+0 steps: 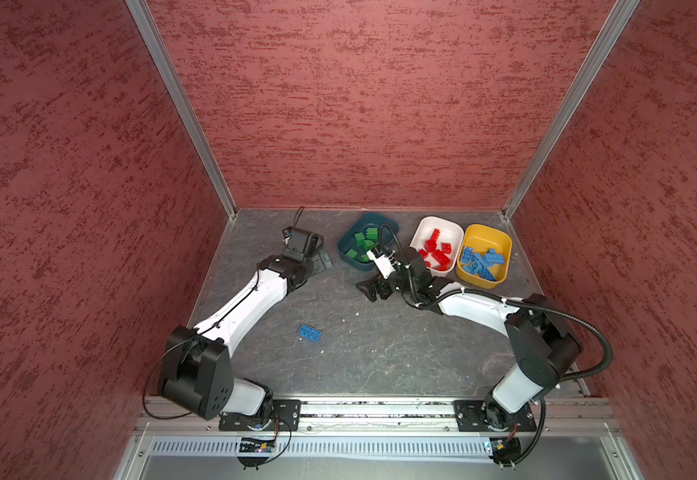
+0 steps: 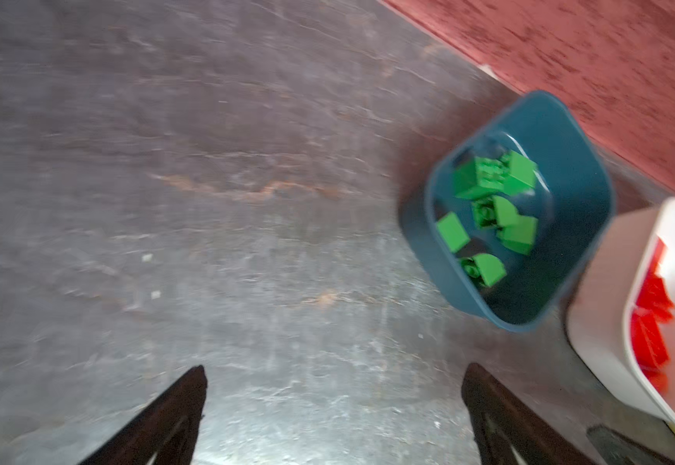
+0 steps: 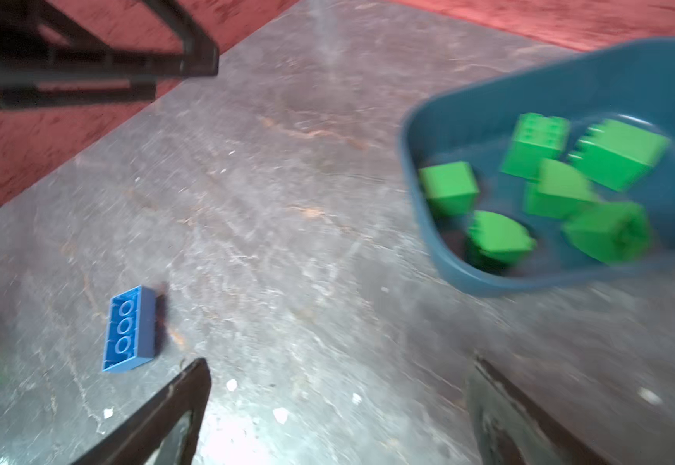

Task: Sort the legos into containers by color
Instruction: 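Grasp the last blue brick on the table with the right gripper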

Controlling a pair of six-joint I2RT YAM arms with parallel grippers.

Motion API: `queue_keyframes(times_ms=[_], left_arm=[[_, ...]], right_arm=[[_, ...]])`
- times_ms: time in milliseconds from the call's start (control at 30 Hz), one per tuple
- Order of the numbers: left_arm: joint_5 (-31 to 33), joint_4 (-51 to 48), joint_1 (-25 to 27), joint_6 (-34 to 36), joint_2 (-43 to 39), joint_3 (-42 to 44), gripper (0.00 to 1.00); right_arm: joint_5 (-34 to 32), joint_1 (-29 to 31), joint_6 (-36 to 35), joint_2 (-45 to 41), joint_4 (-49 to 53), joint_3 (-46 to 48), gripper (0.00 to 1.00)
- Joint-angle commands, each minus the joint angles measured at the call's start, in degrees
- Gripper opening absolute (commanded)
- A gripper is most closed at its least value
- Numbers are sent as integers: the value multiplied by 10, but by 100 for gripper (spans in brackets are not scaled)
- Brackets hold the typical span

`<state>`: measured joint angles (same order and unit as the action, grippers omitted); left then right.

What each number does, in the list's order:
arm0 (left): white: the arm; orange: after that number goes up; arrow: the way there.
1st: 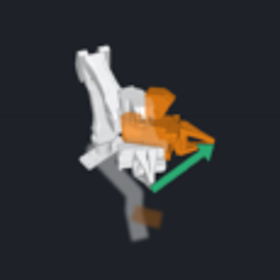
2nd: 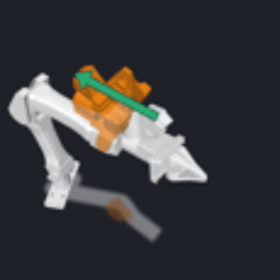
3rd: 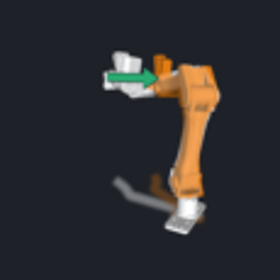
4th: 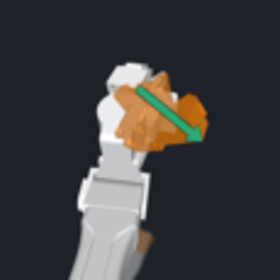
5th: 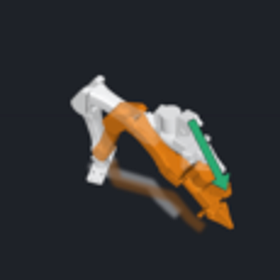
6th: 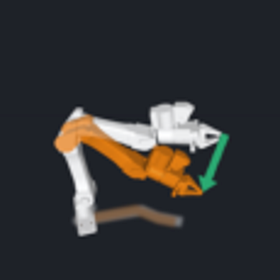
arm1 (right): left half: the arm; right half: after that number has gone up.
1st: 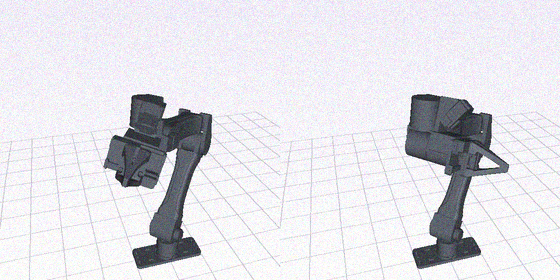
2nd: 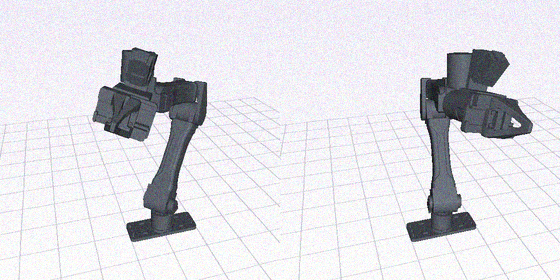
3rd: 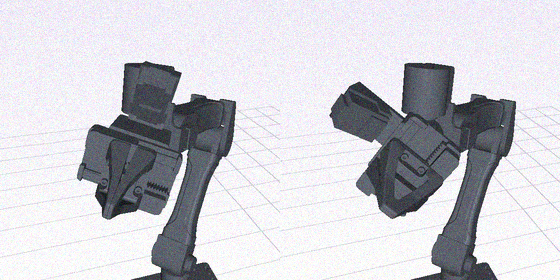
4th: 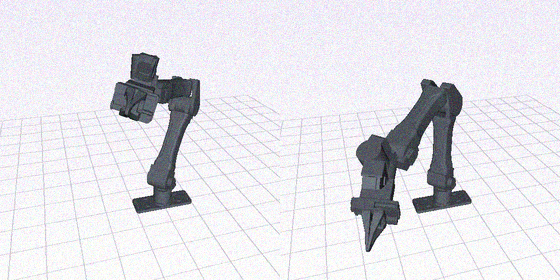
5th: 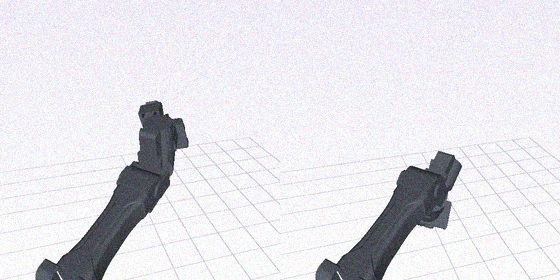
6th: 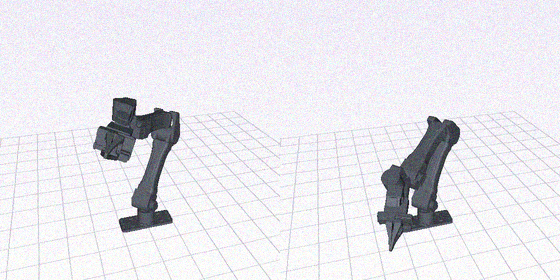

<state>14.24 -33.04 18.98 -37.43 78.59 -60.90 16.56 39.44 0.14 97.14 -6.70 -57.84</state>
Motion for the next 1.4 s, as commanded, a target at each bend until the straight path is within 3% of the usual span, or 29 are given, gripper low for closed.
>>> queue_keyframes(times_ms=[0,300,633,933,1167,1367], left_arm=[[70,-36,-33,-36,-60,38,99],[77,-63,-115,-66,-189,134,99],[85,-120,-160,-95,-285,200,99],[77,-130,-179,-93,-302,224,99],[70,-126,-184,-92,-301,228,99],[61,-124,-186,-89,-298,226,99]], right_arm=[[6,38,-56,33,36,-44,99],[25,132,-150,125,128,-142,98],[9,206,-254,216,223,-243,92],[-59,230,-259,297,243,-324,78],[-66,232,-251,319,255,-344,74],[-74,232,-274,320,277,-342,58]])
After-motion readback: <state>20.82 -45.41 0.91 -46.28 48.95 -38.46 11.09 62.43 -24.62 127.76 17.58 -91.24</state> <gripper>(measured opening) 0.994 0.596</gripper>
